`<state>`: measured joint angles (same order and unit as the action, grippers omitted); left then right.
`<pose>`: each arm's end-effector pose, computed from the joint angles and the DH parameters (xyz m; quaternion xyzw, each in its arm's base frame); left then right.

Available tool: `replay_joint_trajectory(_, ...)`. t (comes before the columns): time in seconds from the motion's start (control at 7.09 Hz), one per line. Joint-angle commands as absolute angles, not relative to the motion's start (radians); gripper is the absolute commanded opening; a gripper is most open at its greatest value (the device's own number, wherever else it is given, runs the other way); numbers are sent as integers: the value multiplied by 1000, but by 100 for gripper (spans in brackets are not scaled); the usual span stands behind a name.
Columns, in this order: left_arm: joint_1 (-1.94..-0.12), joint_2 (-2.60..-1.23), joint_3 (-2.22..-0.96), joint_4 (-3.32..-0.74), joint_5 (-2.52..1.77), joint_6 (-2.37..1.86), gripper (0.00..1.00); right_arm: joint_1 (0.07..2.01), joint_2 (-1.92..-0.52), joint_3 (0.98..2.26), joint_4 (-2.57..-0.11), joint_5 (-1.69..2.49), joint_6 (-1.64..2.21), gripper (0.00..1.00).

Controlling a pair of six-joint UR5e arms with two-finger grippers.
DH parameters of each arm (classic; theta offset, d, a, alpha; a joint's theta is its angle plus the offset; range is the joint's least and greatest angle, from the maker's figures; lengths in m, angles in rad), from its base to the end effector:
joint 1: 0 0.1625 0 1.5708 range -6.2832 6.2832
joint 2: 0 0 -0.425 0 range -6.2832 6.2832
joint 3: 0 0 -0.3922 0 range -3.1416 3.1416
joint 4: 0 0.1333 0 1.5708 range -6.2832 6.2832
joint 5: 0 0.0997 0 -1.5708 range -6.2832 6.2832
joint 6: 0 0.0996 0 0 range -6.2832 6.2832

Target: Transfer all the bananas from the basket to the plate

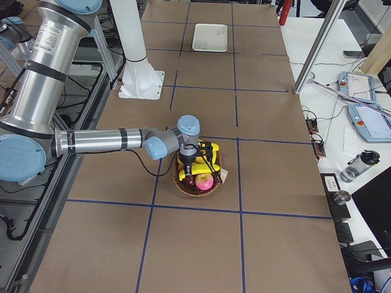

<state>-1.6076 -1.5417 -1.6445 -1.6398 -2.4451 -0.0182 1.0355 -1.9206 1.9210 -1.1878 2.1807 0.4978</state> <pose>-0.0747 -0.4833 0.6220 0.0554 0.4222 -0.0008 0.9048 -0.1229 -0.3568 0.6000 0.0125 -0.3460 -0.0748 0.9352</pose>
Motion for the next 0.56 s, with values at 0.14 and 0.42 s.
replay_joint_trajectory(0.14, -1608, -1542, -1647, -1638, -2450, -20, 100, 1228, -1931, 1966, -1212, 2291, 377, 0)
replay_joint_trajectory(0.42, -1608, -1542, -1649, -1638, -2467, -20, 100, 1324, -1922, 2035, -1308, 2417, 341, 0)
